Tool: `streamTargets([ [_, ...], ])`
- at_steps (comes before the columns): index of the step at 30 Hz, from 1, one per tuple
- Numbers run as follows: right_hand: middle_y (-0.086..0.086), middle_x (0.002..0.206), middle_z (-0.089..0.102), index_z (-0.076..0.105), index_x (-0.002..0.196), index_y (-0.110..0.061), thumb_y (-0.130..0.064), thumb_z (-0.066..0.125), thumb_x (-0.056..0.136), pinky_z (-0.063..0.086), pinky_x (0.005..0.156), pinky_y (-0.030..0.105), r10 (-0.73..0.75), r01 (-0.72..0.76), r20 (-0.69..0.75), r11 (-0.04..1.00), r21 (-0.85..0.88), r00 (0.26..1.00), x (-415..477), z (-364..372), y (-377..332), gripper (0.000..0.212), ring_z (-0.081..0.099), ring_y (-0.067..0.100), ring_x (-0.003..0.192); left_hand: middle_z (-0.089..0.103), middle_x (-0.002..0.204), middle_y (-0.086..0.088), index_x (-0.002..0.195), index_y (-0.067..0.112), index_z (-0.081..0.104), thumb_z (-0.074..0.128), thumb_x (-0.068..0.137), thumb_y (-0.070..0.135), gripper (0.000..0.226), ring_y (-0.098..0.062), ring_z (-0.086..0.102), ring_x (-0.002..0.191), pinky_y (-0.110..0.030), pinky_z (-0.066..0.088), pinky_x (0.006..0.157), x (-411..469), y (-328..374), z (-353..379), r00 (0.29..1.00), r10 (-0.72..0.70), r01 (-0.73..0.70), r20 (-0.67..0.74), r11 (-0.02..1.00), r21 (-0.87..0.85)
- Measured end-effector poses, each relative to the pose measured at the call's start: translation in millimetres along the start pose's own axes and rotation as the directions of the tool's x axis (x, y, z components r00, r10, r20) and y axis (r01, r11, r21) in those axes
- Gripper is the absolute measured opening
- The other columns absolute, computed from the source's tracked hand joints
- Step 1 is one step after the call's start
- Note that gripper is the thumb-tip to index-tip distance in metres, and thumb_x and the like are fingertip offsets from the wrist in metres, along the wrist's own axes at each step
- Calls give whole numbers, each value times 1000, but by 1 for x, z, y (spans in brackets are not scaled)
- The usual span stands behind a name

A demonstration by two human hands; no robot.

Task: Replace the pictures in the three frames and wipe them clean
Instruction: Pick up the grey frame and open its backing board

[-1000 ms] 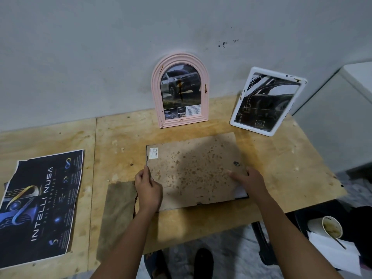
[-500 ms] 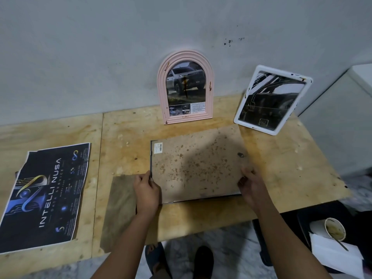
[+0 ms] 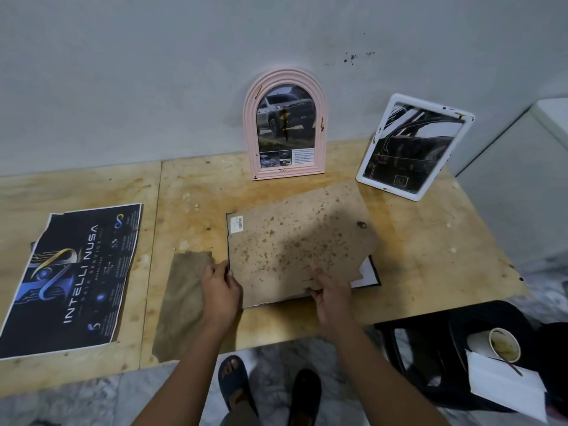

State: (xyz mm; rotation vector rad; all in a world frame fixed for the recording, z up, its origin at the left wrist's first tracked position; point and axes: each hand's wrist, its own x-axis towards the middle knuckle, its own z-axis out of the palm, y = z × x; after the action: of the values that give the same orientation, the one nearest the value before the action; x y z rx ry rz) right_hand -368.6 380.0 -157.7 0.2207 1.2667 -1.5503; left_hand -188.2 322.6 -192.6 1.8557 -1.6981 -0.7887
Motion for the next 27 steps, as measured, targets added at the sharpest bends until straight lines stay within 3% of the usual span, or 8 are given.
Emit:
streamTargets([
  [4, 0, 105, 62, 47, 131, -13, 4, 67, 79, 56, 61, 37, -43, 44, -40, 999, 8, 998, -4, -8, -12, 58, 60, 20, 91, 52, 106, -17, 122, 1, 57, 47, 92, 2, 32, -29, 49, 101, -27, 36, 84, -8, 1, 3, 999, 43, -43, 7, 998, 43],
  [8, 6, 117, 61, 48, 130, -9, 2, 69, 79, 57, 51, 29, -89, 89, -114, 996, -6, 989, -5, -18, -18, 56, 60, 26, 99, 54, 104, -16, 121, 2, 57, 46, 91, 2, 32, -29, 49, 98, -32, 40, 84, -15, 6, 12, 998, 68, -68, 1, 995, 77],
  [12, 12, 108, 63, 51, 119, -1, -3, 69, 81, 54, 48, 25, -124, 126, -186, 992, 3, 975, -1, -35, -40, 42, 64, 20, 78, 53, 116, -22, 121, -2, 57, 42, 93, 1, 31, -34, 53, 100, -39, 44, 86, -13, 1, 6, 987, -130, 132, -99, 991, 22],
  [15, 9, 104, 63, 50, 123, -3, -4, 69, 81, 52, 46, 22, -159, 176, -255, 983, 45, 954, 3, -53, -59, 46, 63, 17, 74, 56, 114, -22, 121, -2, 58, 47, 93, 2, 30, -33, 55, 99, -38, 47, 82, -9, -7, -2, 982, -158, 164, -101, 985, 60],
  [18, 7, 119, 58, 45, 131, -11, -2, 66, 83, 53, 56, 26, -160, 210, -325, 970, 125, 932, 4, -70, -69, 53, 60, 15, 82, 58, 111, -22, 118, -3, 59, 48, 93, 4, 28, -33, 57, 97, -39, 49, 82, -10, -8, -5, 974, -191, 198, -121, 979, 47],
  [20, 5, 122, 56, 47, 128, -15, -3, 63, 86, 50, 68, 27, -128, 209, -380, 961, 180, 916, 6, -84, -76, 46, 57, 14, 87, 59, 112, -22, 117, -3, 60, 49, 93, 4, 28, -33, 57, 97, -38, 48, 80, -11, -9, -6, 969, -201, 210, -145, 976, 50],
  [24, 5, 130, 52, 53, 96, -21, -4, 52, 93, 48, 76, 25, -90, 209, -378, 934, 288, 921, 10, -104, -88, 17, 55, 12, 86, 58, 115, -21, 117, -2, 60, 51, 91, 4, 28, -33, 57, 98, -38, 48, 81, -12, -12, -9, 958, -224, 236, -178, 970, 50],
  [27, 7, 129, 52, 51, 116, -16, -2, 47, 95, 46, 94, 30, -111, 265, -379, 885, 382, 919, 16, -113, -93, 26, 55, 15, 92, 56, 115, -22, 115, -4, 60, 50, 91, 2, 27, -35, 56, 99, -41, 48, 84, -14, -12, -11, 952, -237, 249, -193, 968, 40],
])
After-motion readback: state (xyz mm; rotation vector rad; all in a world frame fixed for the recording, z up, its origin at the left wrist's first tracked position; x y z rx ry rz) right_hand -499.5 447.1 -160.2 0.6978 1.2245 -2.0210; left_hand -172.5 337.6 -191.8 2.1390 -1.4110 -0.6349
